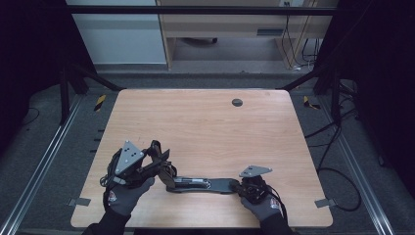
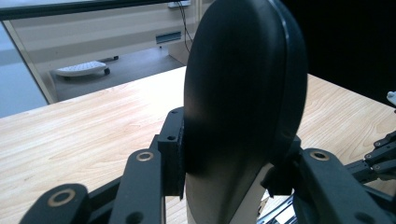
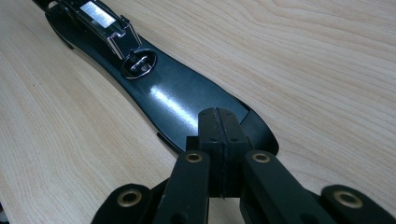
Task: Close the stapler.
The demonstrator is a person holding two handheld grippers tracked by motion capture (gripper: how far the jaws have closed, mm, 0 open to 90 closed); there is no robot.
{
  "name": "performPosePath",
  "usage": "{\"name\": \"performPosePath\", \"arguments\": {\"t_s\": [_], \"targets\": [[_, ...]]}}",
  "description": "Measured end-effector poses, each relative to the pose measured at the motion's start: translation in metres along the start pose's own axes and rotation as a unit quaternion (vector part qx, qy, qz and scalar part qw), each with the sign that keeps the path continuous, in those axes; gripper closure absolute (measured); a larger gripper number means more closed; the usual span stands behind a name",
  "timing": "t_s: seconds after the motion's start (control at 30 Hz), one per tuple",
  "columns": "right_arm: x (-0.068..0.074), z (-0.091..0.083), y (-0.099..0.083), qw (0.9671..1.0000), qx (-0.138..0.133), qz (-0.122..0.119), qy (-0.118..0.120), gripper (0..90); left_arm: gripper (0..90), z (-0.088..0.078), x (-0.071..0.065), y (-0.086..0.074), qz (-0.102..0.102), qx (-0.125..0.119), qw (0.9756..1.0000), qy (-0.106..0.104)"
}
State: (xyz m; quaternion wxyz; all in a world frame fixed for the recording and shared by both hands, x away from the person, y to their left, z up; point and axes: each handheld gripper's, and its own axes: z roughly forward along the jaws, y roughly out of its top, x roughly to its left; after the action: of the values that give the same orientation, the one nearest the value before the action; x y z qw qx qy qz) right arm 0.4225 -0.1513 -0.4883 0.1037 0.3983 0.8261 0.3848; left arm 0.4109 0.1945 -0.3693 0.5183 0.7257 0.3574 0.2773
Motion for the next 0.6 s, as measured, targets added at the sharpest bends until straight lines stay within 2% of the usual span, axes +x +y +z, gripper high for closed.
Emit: {"name": "performPosePath", "arguments": {"t_s": [0.43,0.47,0.6], "targets": [[0.000,0.000,0.000,1.0000,-0.002,-0.003,-0.003,90.0,57.4,0.007,-0.011,0.002,0.022,-0.002,0.9998,-0.002],[0.001,0.000,0.000,1.0000,0.001,0.005,-0.002,90.0,57.3,0.007,-0.011,0.002,0.022,-0.002,0.9998,-0.002],[0.000,0.000,0.000,1.0000,-0.001,-0.003,-0.003,90.0,57.0,0.010,-0.015,0.003,0.030,-0.001,0.9995,-0.006]]}}
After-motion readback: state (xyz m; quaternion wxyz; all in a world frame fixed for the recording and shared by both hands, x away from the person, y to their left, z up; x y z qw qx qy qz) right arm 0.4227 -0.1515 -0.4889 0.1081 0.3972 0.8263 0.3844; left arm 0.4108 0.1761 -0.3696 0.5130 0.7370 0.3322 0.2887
